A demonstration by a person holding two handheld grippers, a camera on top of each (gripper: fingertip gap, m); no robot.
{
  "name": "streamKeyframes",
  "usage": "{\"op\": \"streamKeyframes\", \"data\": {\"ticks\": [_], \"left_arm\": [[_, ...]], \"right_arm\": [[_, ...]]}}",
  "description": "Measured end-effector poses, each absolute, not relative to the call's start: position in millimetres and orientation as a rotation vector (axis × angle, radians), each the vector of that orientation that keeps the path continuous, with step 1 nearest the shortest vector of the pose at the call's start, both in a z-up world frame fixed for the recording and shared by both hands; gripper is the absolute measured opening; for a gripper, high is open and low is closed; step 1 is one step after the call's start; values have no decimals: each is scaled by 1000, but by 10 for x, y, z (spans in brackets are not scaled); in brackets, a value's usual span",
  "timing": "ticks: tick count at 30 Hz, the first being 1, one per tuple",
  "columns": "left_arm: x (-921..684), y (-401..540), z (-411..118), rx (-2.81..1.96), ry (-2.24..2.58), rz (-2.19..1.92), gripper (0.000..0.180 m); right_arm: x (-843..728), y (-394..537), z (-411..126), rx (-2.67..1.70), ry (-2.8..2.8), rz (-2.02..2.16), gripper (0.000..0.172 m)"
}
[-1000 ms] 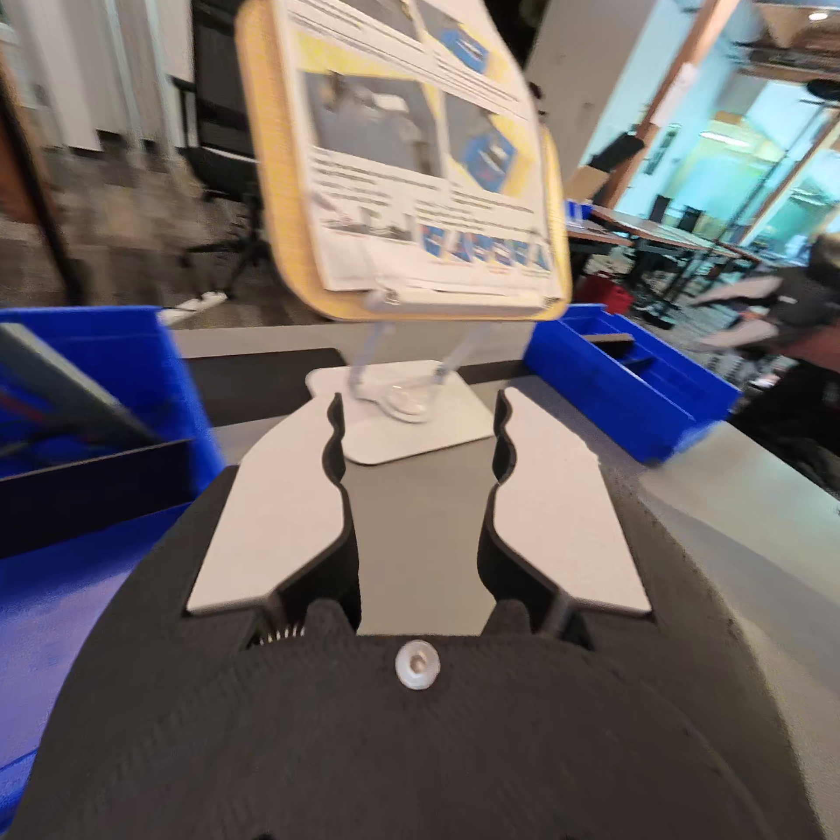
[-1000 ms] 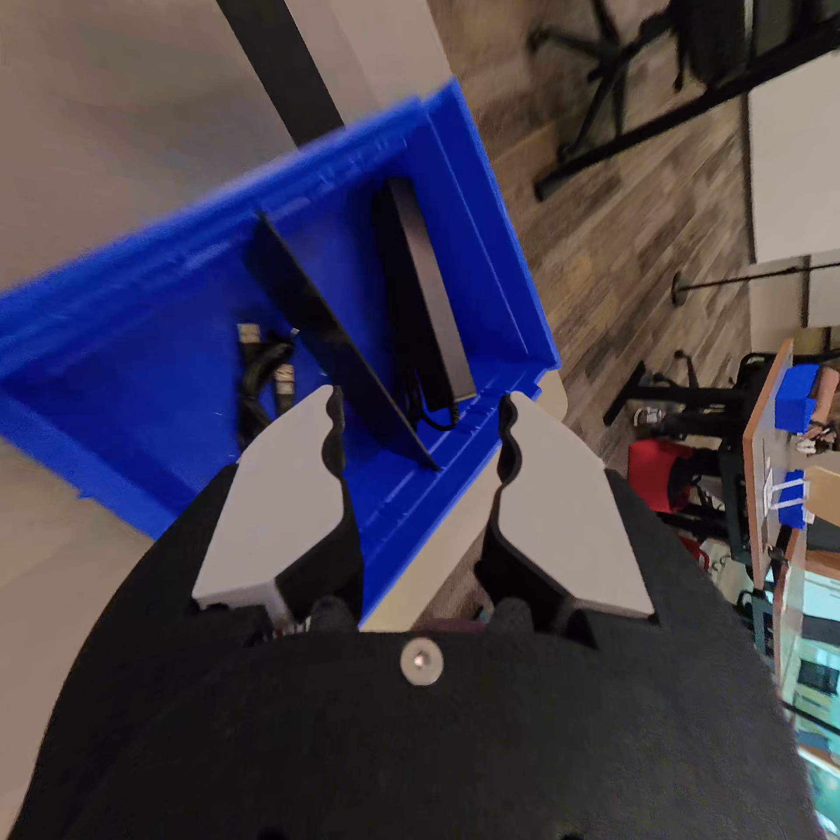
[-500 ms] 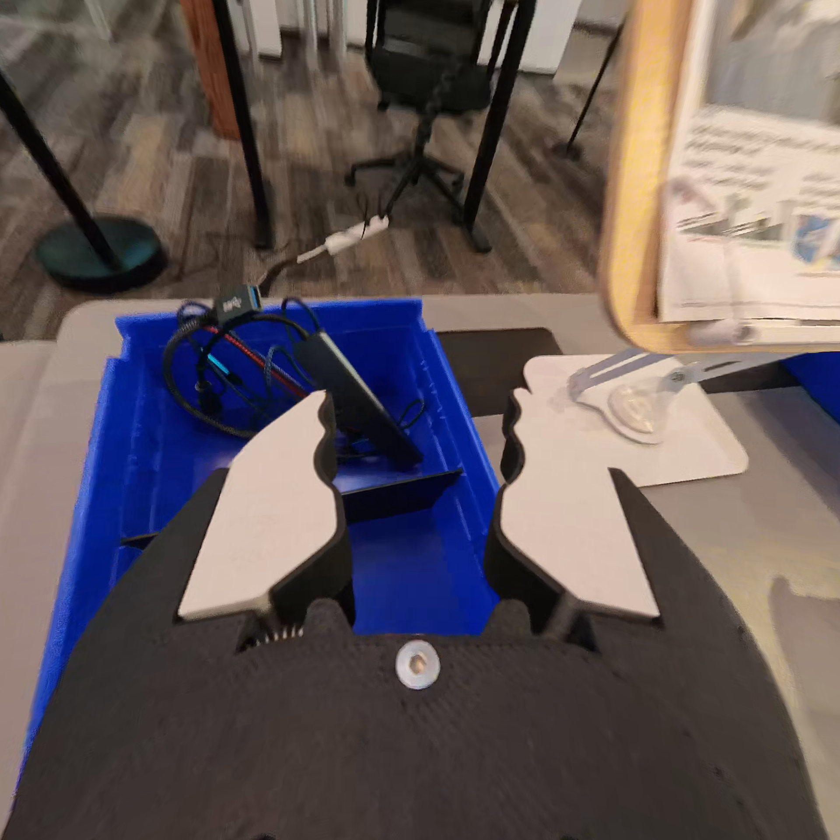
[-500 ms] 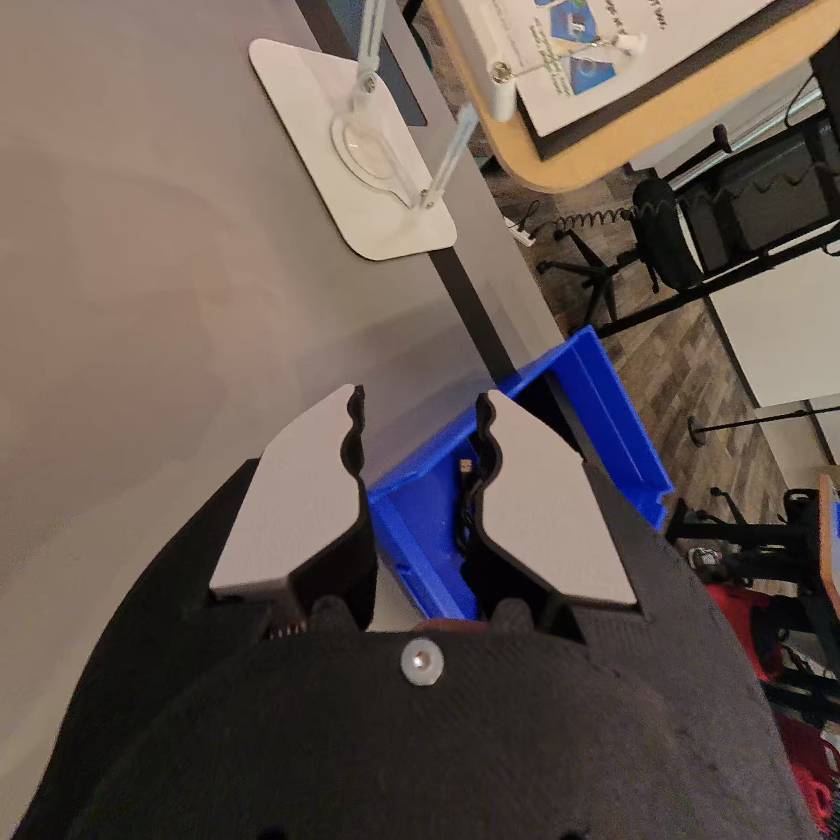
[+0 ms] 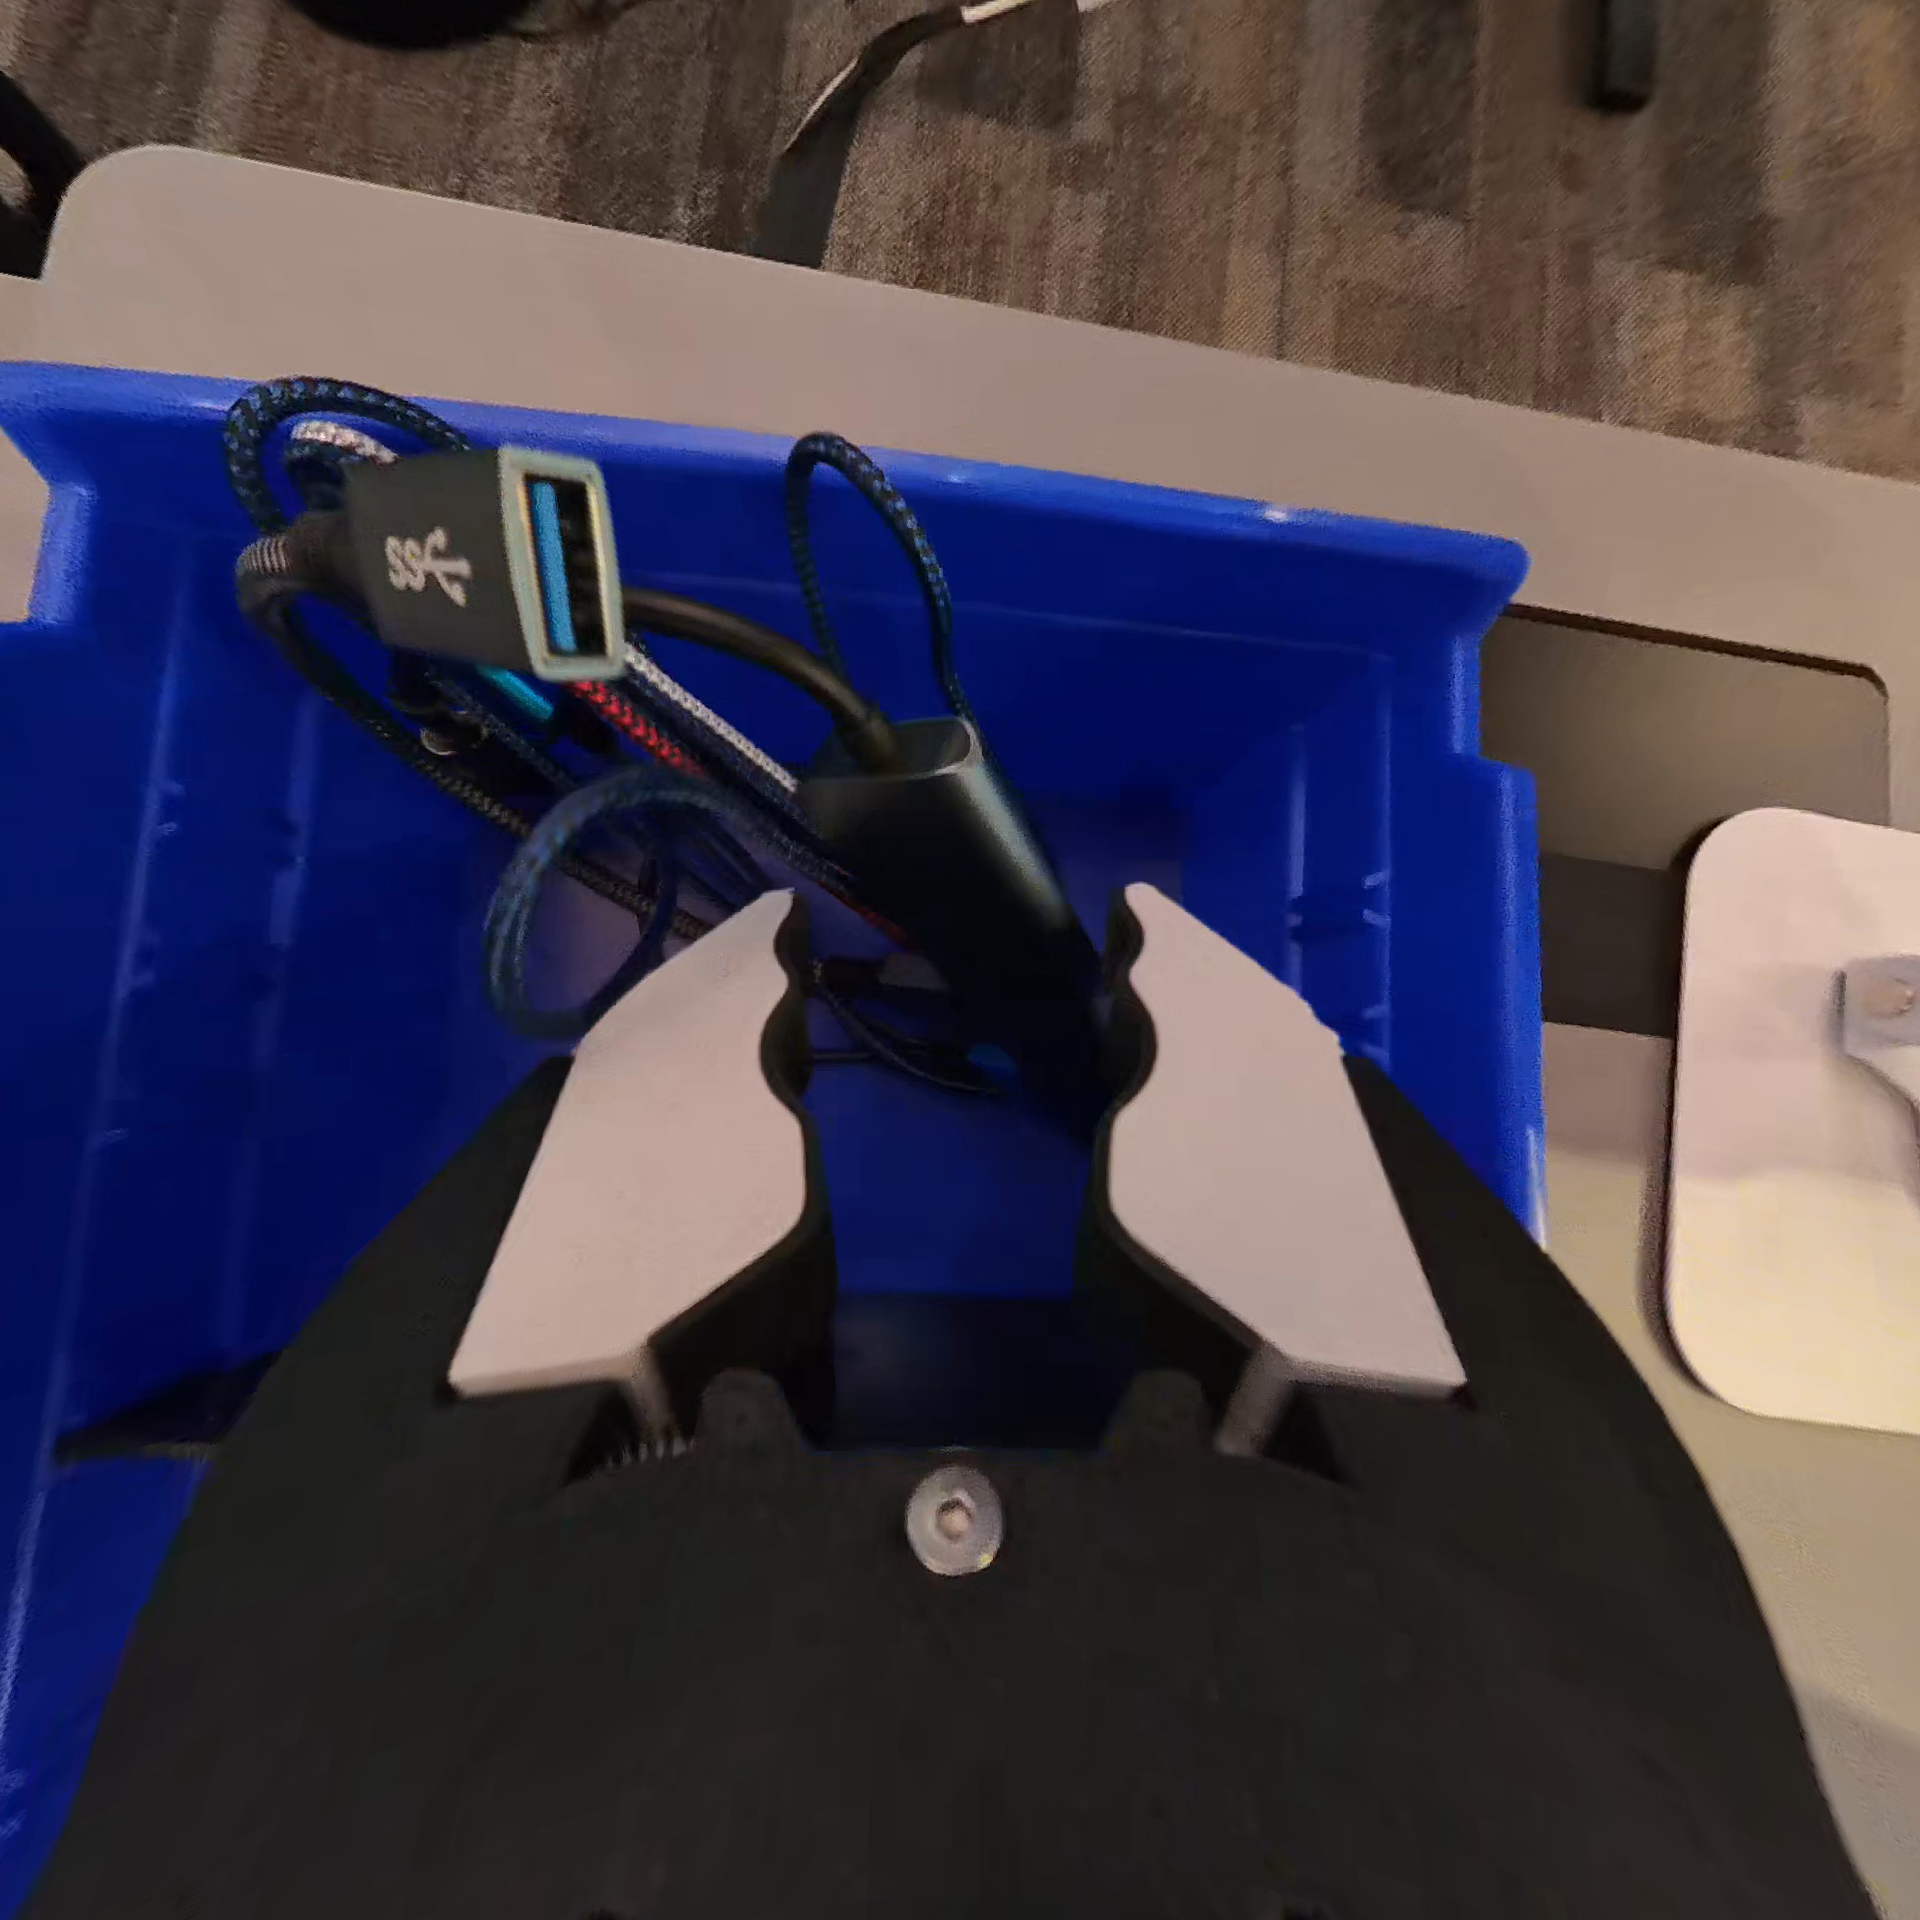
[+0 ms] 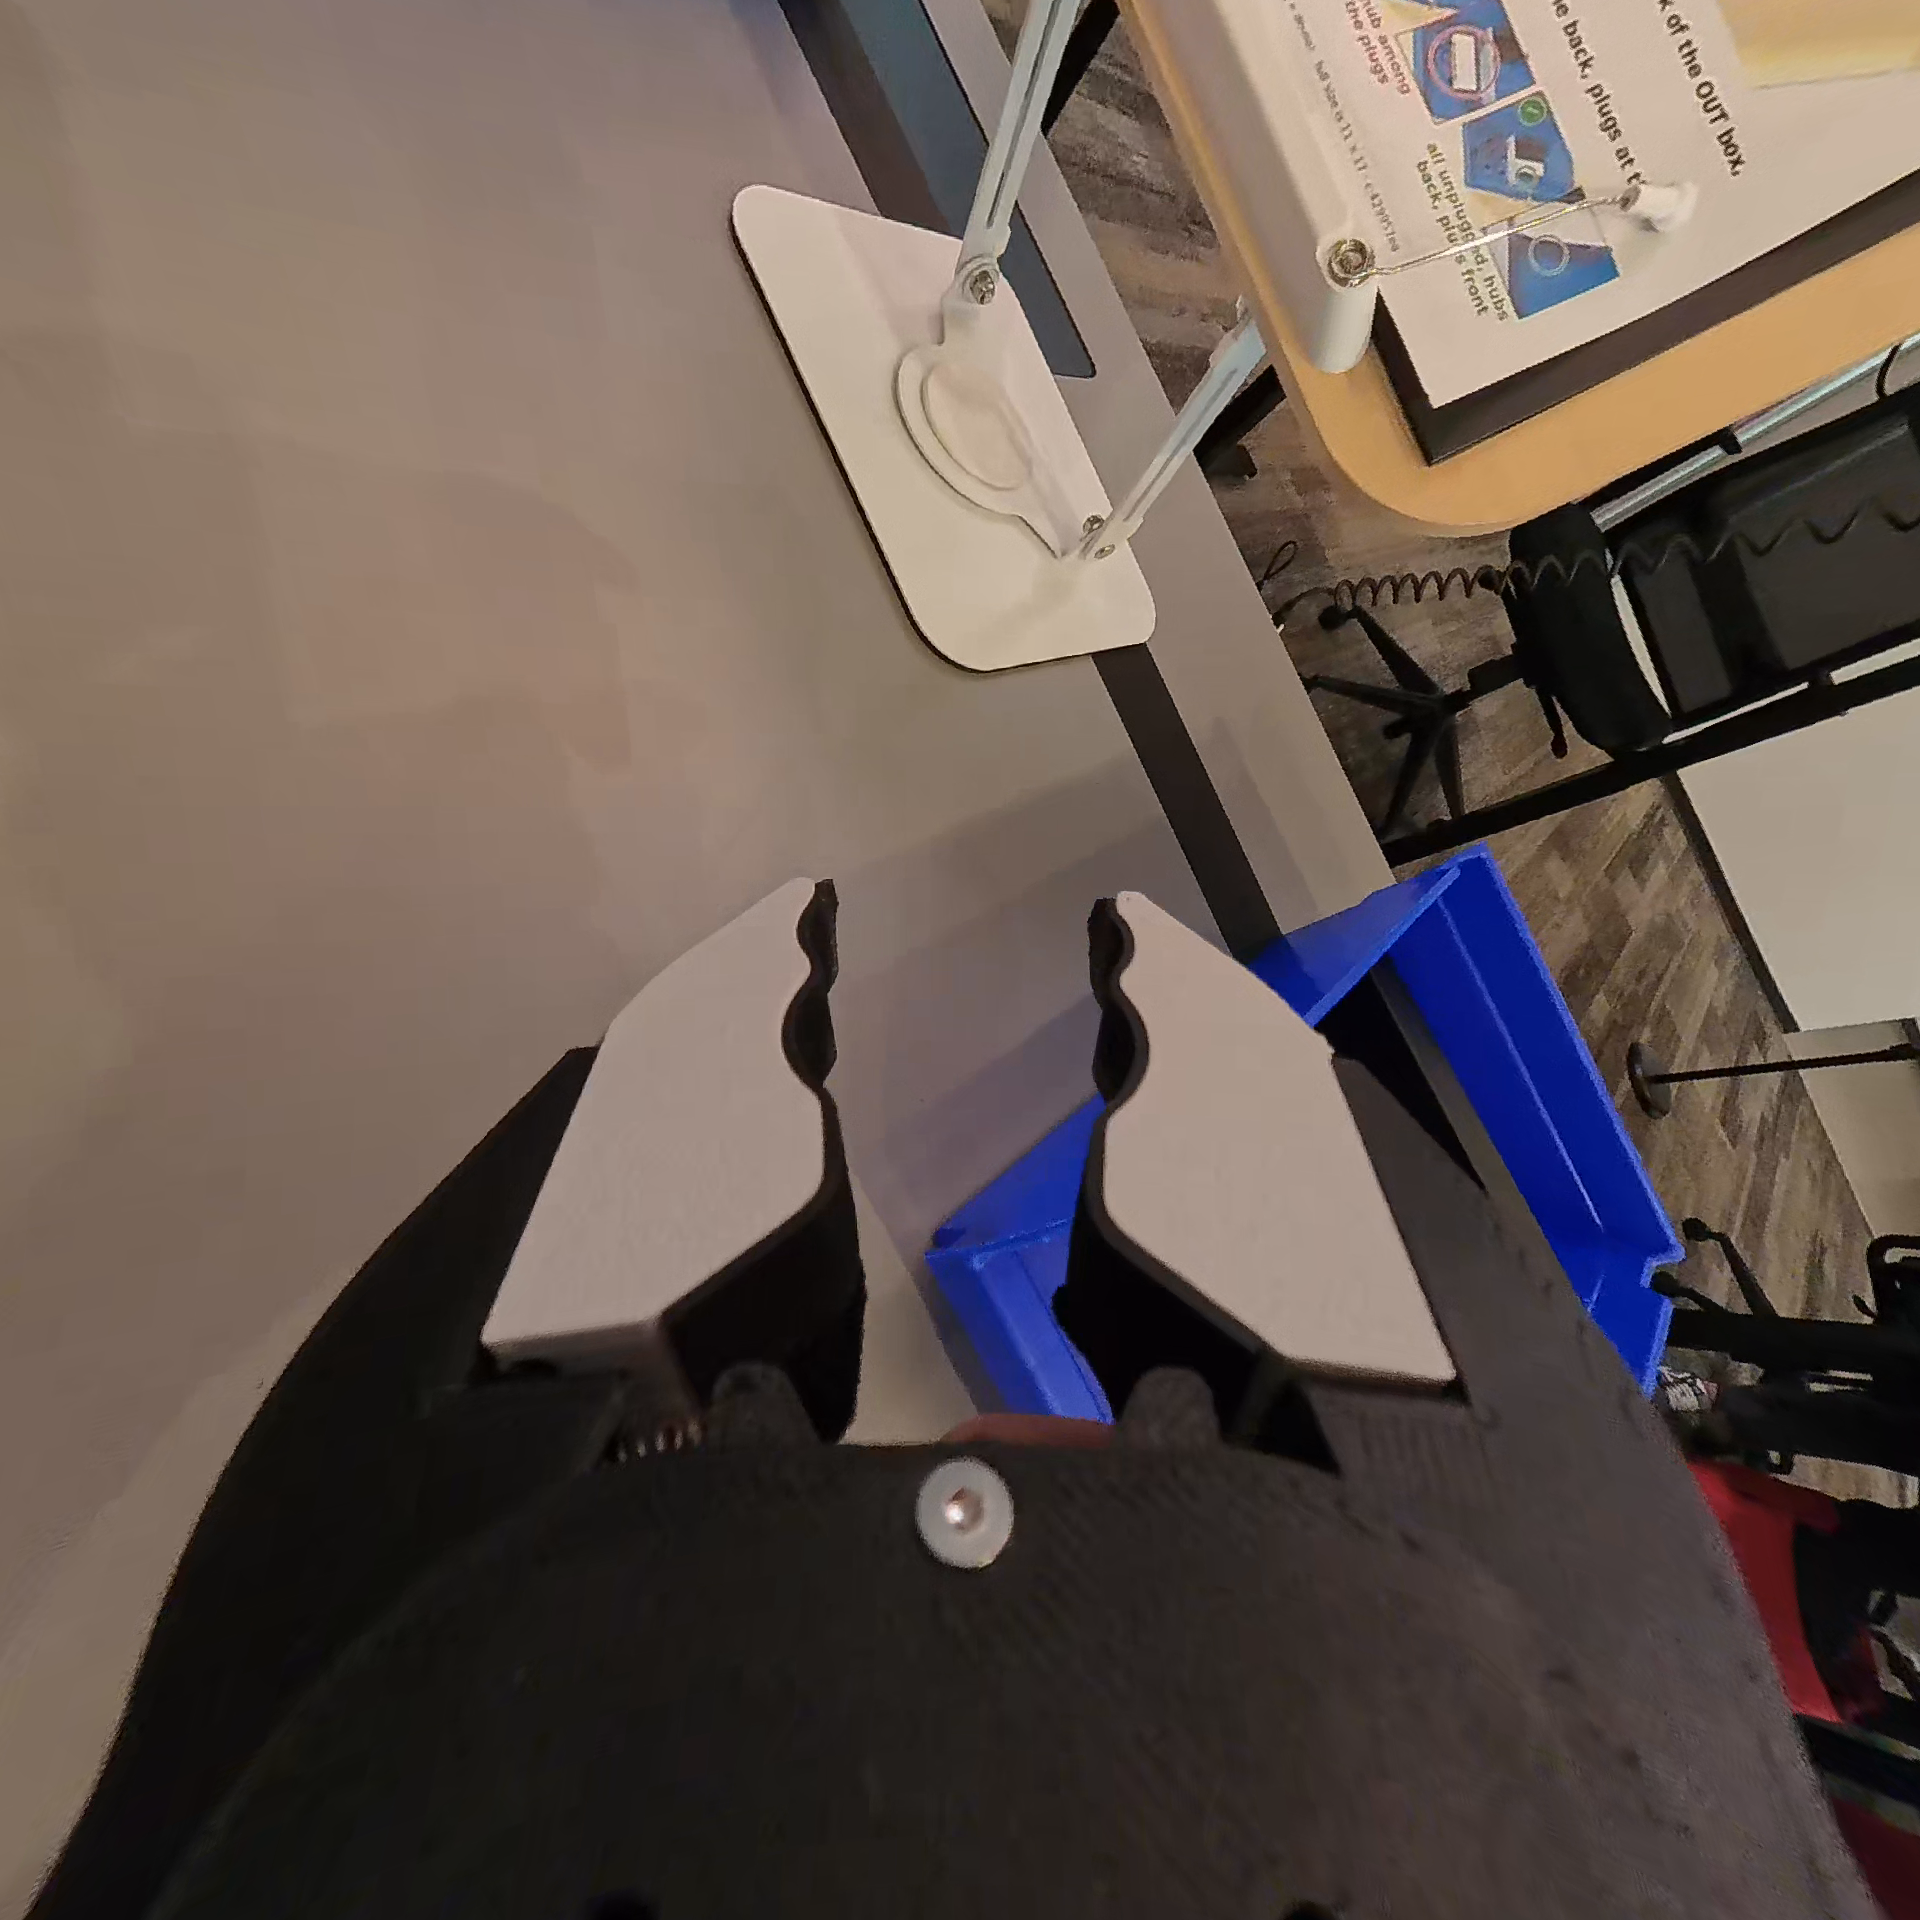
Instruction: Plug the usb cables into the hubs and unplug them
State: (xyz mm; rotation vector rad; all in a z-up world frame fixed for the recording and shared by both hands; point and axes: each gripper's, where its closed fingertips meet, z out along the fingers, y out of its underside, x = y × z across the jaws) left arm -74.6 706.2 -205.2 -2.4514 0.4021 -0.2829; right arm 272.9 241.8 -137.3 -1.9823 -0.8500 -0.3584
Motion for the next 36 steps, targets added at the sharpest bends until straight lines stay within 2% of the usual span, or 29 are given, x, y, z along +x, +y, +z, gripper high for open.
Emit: {"op": "streamKeyframes", "data": {"ticks": [2,17,27,36], "left_arm": [[-728,7074,-2044,-2453,373,-333,41],[-1009,6820,-1830,-2317,485,-708,32],[-1011,6587,-985,-1854,606,-992,31],[-1039,6239,-295,-1639,735,-1024,31]], "right_arm": [[2755,2417,-1390,-1981,-845,-354,47],[2900,2361,-1426,-1986,-811,-352,46],[2722,2427,-1370,-1969,-842,-333,46],[2483,2536,-1293,-1931,-884,-306,46]]}}
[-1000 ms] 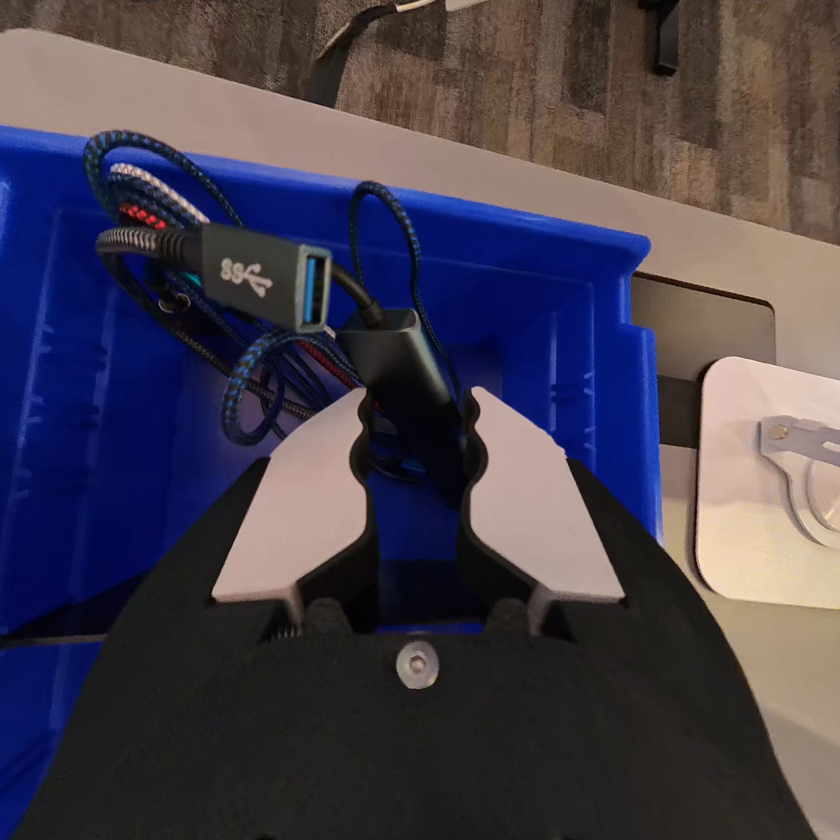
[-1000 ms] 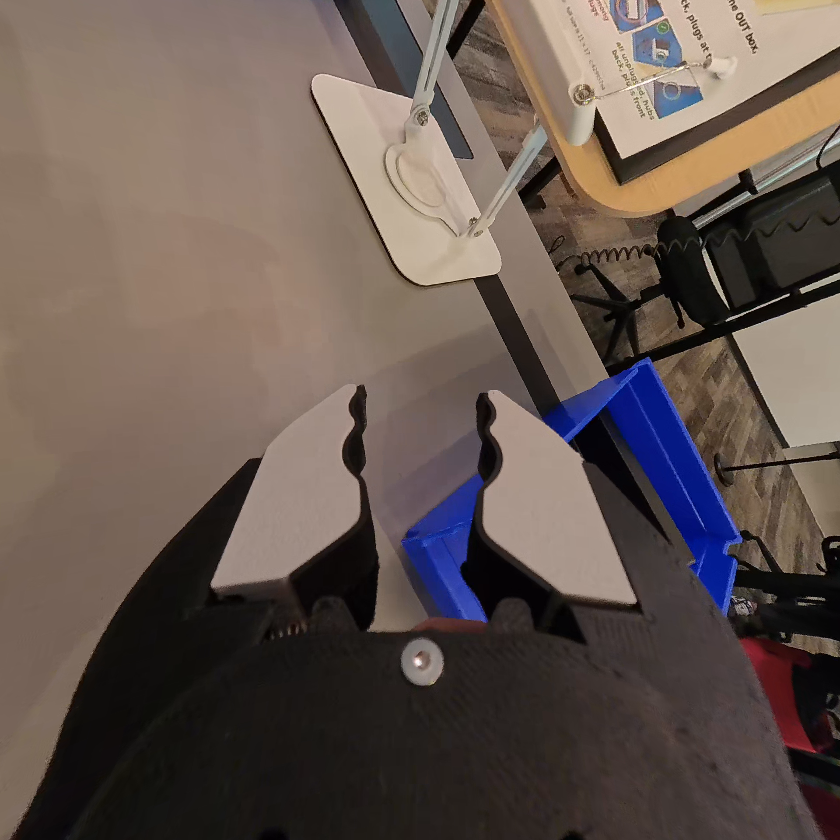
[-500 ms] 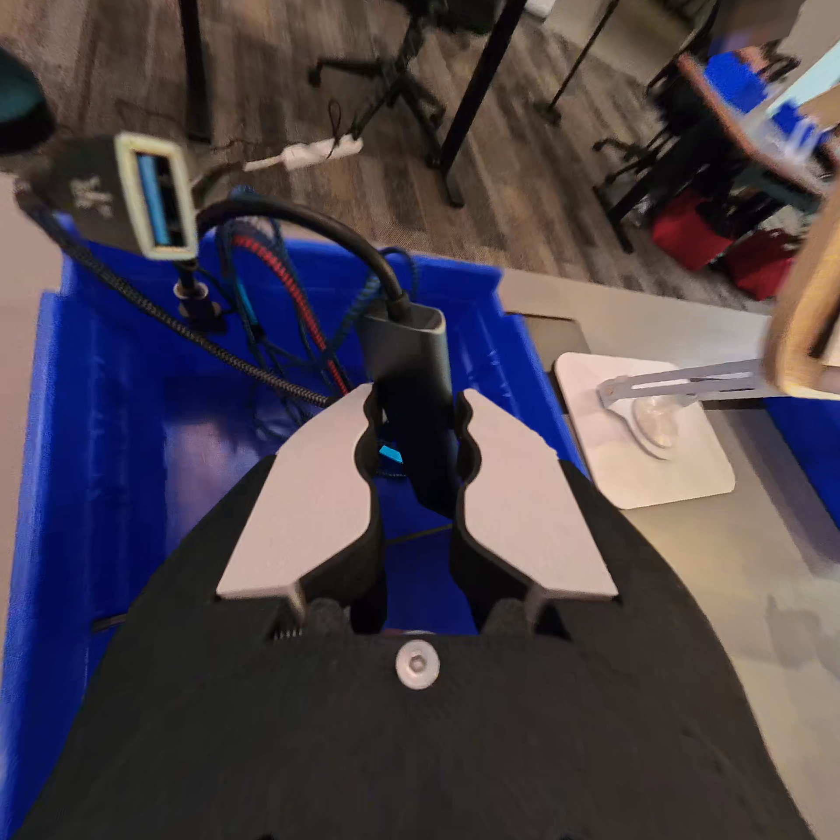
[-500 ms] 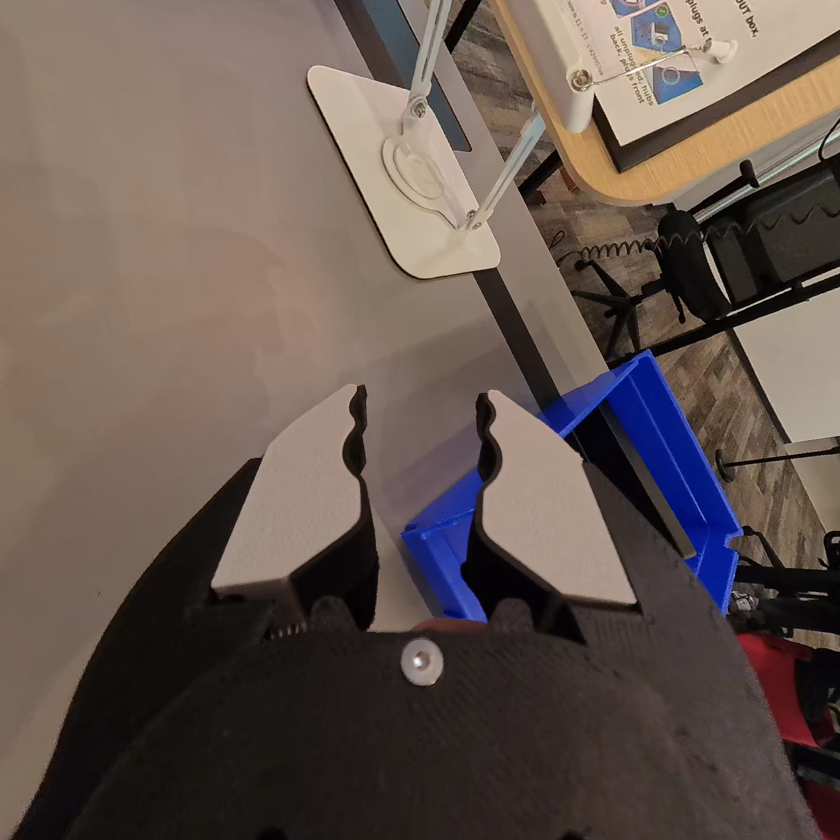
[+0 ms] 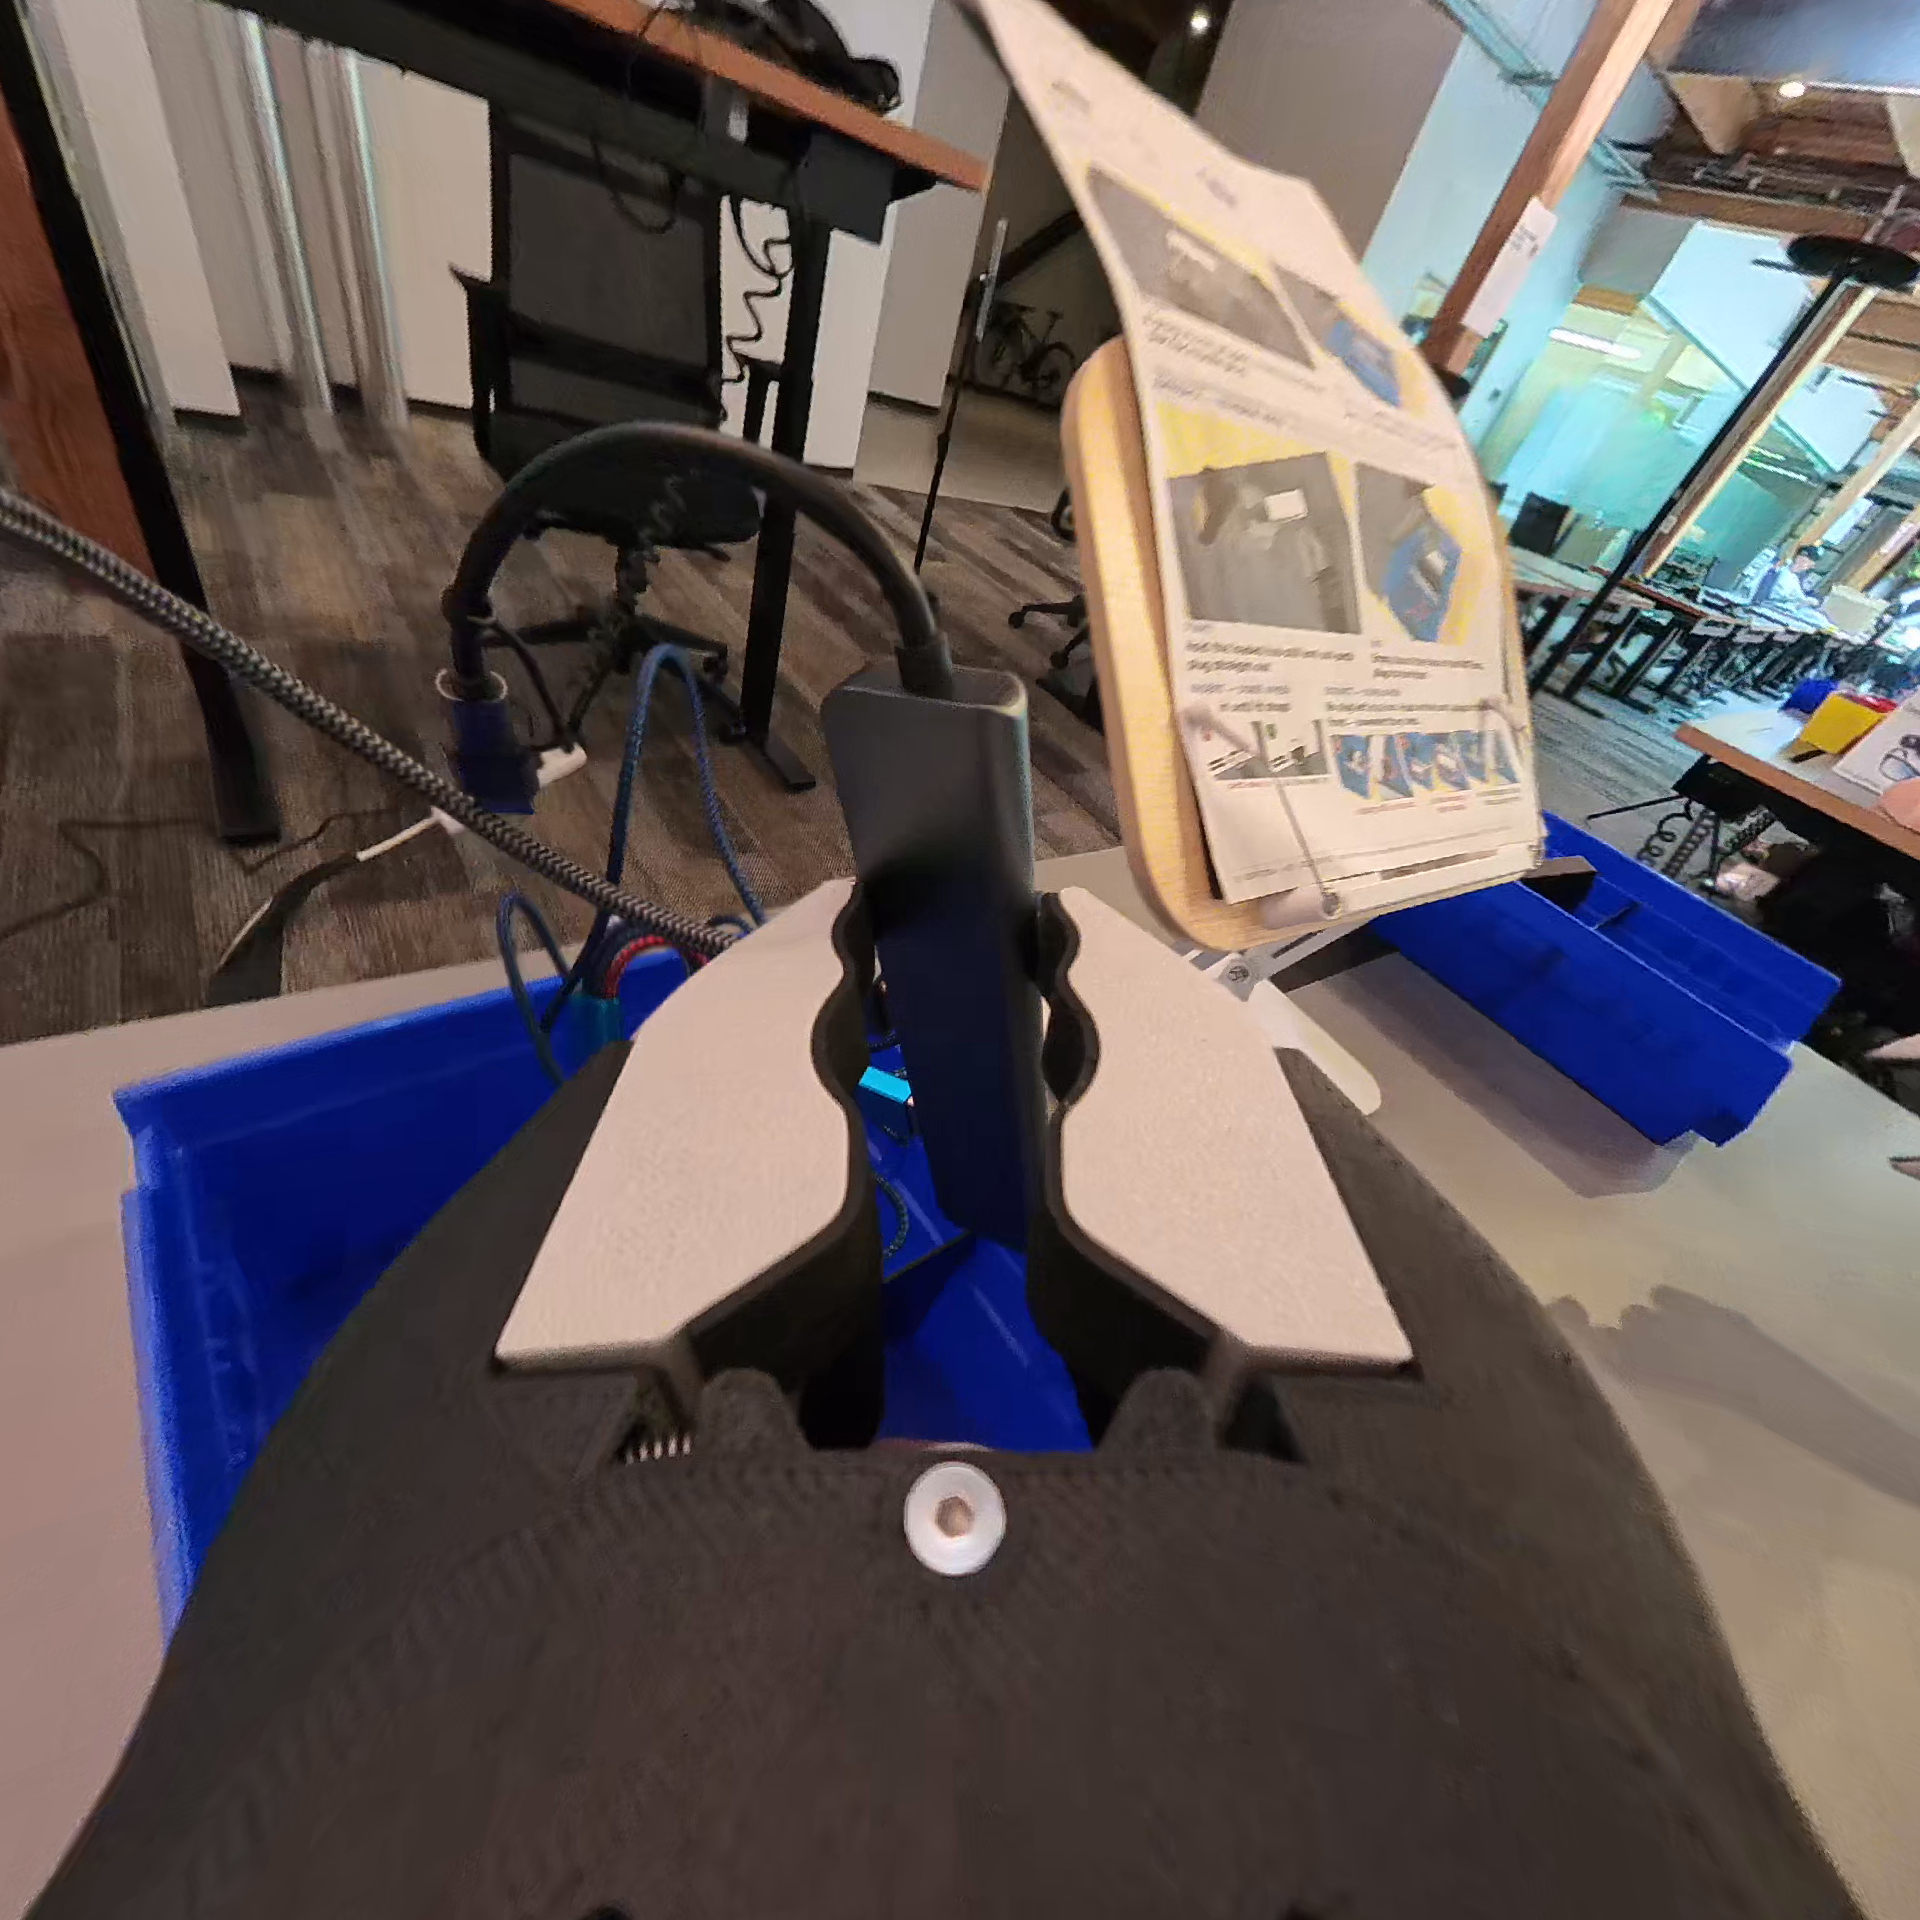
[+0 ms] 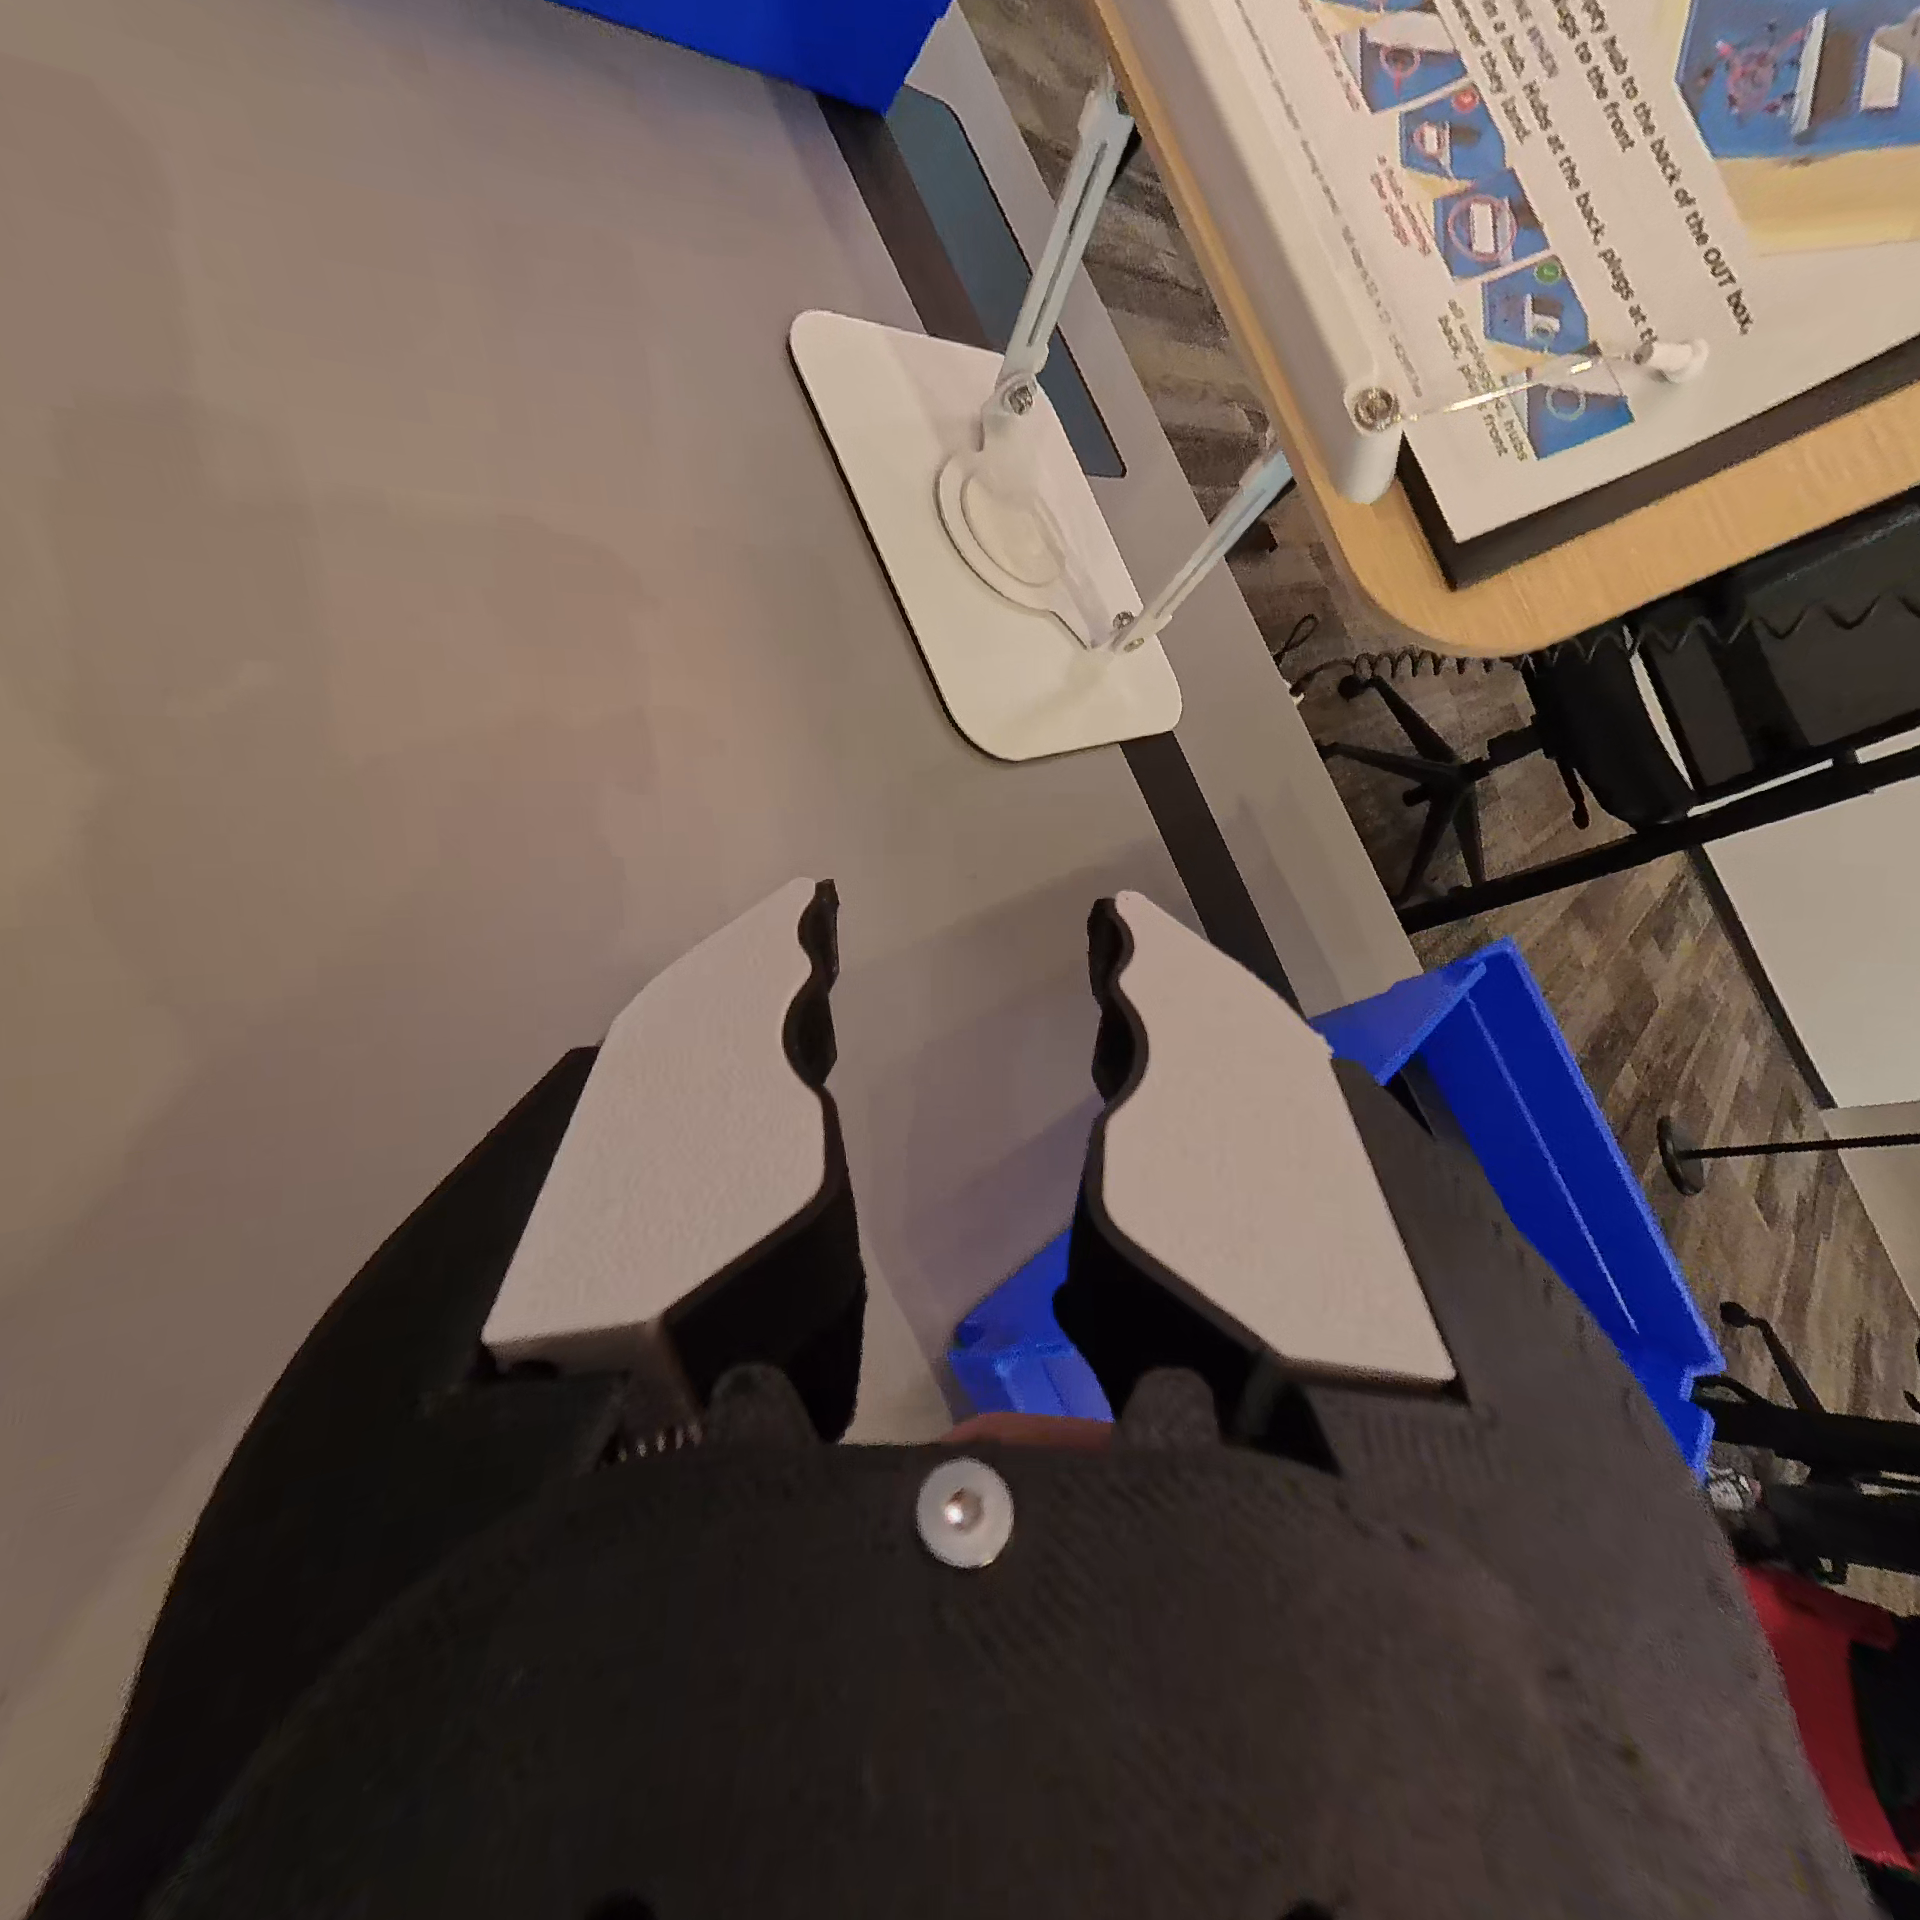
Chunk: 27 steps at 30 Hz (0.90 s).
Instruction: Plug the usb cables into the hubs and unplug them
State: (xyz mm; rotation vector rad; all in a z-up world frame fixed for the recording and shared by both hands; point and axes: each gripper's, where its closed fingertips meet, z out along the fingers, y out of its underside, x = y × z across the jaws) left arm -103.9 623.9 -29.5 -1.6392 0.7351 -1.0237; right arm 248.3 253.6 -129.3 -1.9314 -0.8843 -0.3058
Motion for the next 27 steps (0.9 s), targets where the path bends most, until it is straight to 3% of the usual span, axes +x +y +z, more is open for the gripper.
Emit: {"op": "streamKeyframes", "data": {"ticks": [11,19,27], "left_arm": [[-990,5721,711,-1447,810,-1036,31],[-728,4744,1531,-1252,964,-1148,31],[-117,3559,1397,-1112,1059,-1509,31]], "right_arm": [[2163,2593,-1187,-1878,-927,-241,47],[1781,2589,-962,-1783,-931,-145,50],[1145,2603,-318,-1484,-935,-270,61]]}}
